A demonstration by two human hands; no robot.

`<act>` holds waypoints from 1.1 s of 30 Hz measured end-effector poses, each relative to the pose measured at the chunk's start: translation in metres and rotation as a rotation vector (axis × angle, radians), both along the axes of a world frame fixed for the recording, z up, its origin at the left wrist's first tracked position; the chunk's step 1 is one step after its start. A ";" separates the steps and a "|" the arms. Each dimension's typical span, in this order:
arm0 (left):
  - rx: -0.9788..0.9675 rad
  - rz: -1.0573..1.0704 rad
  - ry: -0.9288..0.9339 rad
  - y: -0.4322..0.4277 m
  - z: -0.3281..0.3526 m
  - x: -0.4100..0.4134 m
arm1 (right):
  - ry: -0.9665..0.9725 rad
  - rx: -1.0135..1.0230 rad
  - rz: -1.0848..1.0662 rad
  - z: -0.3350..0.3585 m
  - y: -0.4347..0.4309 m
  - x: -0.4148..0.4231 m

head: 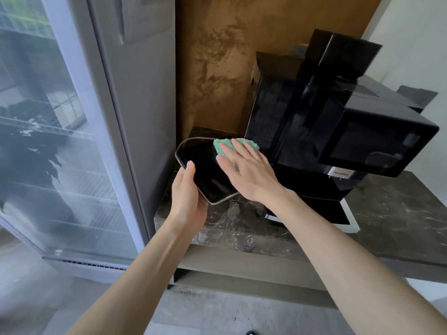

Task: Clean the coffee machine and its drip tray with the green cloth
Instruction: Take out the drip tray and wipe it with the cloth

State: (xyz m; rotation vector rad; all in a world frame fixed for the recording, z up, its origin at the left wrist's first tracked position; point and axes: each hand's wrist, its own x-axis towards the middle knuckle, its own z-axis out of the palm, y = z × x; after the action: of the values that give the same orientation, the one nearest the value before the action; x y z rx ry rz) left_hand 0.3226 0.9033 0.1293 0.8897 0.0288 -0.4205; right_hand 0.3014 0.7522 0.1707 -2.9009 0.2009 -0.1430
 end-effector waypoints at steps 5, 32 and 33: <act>-0.034 0.003 0.040 -0.001 -0.001 0.006 | -0.069 -0.097 0.017 -0.005 0.015 -0.028; -0.156 -0.438 0.092 -0.023 -0.009 -0.016 | -0.108 0.173 0.173 -0.023 0.023 -0.026; -0.147 -0.438 0.081 -0.023 -0.008 -0.016 | -0.113 0.141 0.171 -0.022 0.022 -0.024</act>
State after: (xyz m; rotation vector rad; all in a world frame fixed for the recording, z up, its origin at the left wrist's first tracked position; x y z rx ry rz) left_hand 0.3065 0.8804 0.1216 0.7301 -0.1236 -0.8569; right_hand 0.2779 0.7741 0.1487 -2.7443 -0.0547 -0.2517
